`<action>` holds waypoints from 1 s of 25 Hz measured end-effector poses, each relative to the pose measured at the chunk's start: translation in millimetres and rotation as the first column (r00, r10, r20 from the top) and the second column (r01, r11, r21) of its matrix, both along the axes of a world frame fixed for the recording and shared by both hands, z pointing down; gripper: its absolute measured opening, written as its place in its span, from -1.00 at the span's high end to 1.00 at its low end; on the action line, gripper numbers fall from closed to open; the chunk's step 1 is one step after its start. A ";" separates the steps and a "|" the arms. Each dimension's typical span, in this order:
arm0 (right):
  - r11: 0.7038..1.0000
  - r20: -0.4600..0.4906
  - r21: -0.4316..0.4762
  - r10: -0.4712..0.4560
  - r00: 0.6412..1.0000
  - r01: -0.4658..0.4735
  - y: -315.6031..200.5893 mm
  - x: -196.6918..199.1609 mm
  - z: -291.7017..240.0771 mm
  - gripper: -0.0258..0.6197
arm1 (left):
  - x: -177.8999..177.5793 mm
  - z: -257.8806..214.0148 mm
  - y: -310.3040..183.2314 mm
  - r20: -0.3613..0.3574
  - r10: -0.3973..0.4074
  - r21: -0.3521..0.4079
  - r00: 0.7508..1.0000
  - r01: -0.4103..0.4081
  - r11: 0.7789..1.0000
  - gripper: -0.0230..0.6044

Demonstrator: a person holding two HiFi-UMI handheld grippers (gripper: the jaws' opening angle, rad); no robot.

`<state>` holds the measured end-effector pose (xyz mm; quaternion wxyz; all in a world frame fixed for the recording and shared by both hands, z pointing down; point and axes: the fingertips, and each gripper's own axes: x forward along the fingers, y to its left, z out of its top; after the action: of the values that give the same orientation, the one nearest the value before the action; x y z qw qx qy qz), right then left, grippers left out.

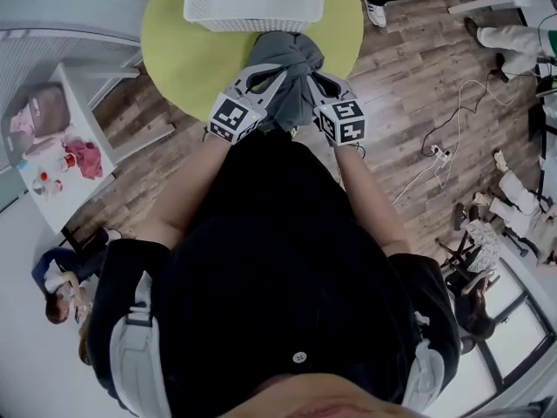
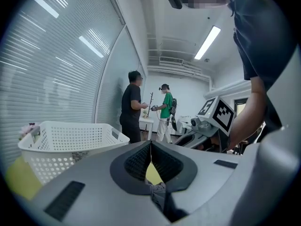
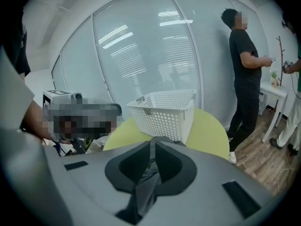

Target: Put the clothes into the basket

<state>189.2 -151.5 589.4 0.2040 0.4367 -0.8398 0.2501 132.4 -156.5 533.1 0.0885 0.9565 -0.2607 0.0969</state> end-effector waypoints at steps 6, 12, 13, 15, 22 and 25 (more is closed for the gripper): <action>0.986 -0.016 -0.161 0.036 0.999 -0.038 -7.8 2.3 49.0 0.80 | 9.3 25.5 -19.8 0.039 0.067 -0.021 0.997 -0.066 0.998 0.89; 0.947 -0.031 -0.310 0.078 0.996 -0.084 -13.9 1.7 91.6 0.27 | 17.3 41.1 -35.4 0.070 0.146 -0.023 0.987 -0.145 0.989 0.89; 0.938 -0.034 -0.335 0.082 0.996 -0.089 -13.8 0.1 99.3 0.19 | 17.5 43.9 -37.0 0.071 0.155 -0.027 0.985 -0.154 0.988 0.90; 0.920 -0.044 -0.379 0.086 0.995 -0.097 -14.9 -4.2 114.5 0.05 | 16.7 49.7 -40.9 0.074 0.171 -0.037 0.982 -0.169 0.985 0.90; 0.874 -0.126 -0.462 0.102 0.987 -0.149 -24.8 -10.5 162.9 -0.33 | 12.3 67.1 -54.4 0.073 0.199 -0.068 0.977 -0.194 0.979 0.89; 0.855 -0.151 -0.498 0.075 0.986 -0.141 -25.2 -18.3 176.8 -0.40 | 8.5 72.9 -58.7 0.074 0.200 -0.077 0.977 -0.195 0.978 0.89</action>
<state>170.9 -176.7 766.2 0.3499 0.4291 -0.7038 0.4450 140.9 -215.3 605.9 0.1008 0.9692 -0.1643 0.1532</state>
